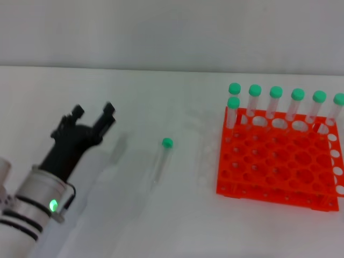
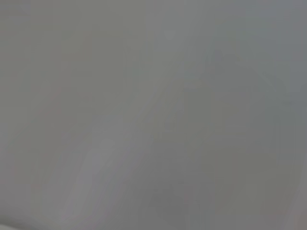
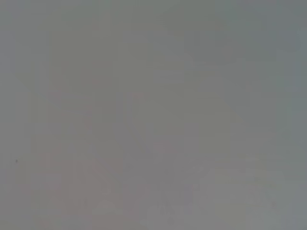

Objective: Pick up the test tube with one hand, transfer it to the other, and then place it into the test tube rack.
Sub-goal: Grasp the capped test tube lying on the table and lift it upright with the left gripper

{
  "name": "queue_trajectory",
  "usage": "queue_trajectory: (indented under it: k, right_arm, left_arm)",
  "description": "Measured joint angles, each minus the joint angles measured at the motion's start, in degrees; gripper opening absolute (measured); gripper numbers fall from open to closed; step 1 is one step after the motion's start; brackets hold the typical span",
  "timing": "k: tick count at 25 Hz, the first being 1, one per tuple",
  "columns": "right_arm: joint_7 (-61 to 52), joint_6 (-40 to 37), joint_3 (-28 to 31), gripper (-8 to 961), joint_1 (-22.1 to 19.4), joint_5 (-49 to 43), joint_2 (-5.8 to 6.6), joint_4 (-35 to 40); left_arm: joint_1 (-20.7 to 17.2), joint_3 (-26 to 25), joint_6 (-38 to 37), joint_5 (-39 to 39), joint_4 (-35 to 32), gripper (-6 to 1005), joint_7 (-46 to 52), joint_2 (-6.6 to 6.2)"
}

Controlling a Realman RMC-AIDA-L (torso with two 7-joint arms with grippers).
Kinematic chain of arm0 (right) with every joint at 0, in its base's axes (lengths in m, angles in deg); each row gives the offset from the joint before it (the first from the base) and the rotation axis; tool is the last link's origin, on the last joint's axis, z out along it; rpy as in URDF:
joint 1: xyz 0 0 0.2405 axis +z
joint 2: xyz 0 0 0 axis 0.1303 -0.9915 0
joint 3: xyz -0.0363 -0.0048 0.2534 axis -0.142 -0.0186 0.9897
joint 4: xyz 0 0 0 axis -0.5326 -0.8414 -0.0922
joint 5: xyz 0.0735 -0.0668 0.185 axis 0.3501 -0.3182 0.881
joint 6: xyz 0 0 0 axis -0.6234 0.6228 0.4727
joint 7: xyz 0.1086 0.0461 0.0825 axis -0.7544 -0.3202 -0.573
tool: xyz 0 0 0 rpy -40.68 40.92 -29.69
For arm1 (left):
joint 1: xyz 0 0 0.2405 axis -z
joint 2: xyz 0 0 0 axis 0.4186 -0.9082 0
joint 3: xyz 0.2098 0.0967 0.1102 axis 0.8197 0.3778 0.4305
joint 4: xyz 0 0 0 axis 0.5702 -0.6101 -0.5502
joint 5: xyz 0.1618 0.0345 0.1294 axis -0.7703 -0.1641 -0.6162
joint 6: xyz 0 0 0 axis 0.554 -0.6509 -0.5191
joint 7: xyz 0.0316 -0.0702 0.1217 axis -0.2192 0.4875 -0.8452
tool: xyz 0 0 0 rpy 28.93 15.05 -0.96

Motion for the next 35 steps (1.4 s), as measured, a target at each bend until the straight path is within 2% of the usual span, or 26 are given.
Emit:
queue_trajectory:
  k: [3,7,10,12,16,20,25,29,33,35]
  right_arm:
    - [0.02,-0.01,-0.11,869,-0.09,-0.07,0.0,0.01]
    - [0.02,-0.03,-0.15,869,-0.1,-0.16,0.0,0.08]
    - [0.02,-0.03,-0.14,869,-0.05,-0.19,0.0,0.09]
    - [0.02,-0.04,-0.14,869,0.07,-0.22,0.0,0.1]
    - [0.02,-0.04,-0.15,869,0.37,-0.26,0.0,0.09]
    - [0.04,-0.25,-0.21,869,0.54,-0.31,0.0,0.06]
    - [0.09,-0.4,-0.24,869,0.67,-0.39,0.0,0.02]
    - [0.11,-0.4,-0.28,869,0.78,-0.39,0.0,0.0]
    - [0.11,-0.42,-0.31,869,0.79,-0.38,0.01,-0.02]
    - [0.11,-0.47,-0.33,869,0.8,-0.38,0.0,-0.06]
  left_arm:
    - [3.56,0.15,-0.07,-4.54,4.22,874,11.38,-1.72]
    - [10.07,0.18,-1.37,-16.41,13.84,873,34.2,-4.4]
    - [14.71,0.24,-4.04,-23.71,21.79,872,46.77,-5.37]
    - [17.1,0.9,-6.16,-26.95,26.71,871,52.63,-5.45]
    - [22.43,7.61,-10.18,-31.2,37.46,869,66.67,-5.48]
    - [28.24,8.54,-13.91,-40.56,44.64,868,75.41,-5.57]
    - [34.98,8.61,-14.6,-52.94,48.42,866,84.99,-6.54]
    - [41.24,8.64,-14.26,-66.48,49.76,865,94.77,-7.3]
    - [46.09,8.67,-14.24,-77.81,49.92,864,101.57,-7.35]
    - [47.88,8.71,-14.19,-81.01,49.67,863,103.85,-7.15]
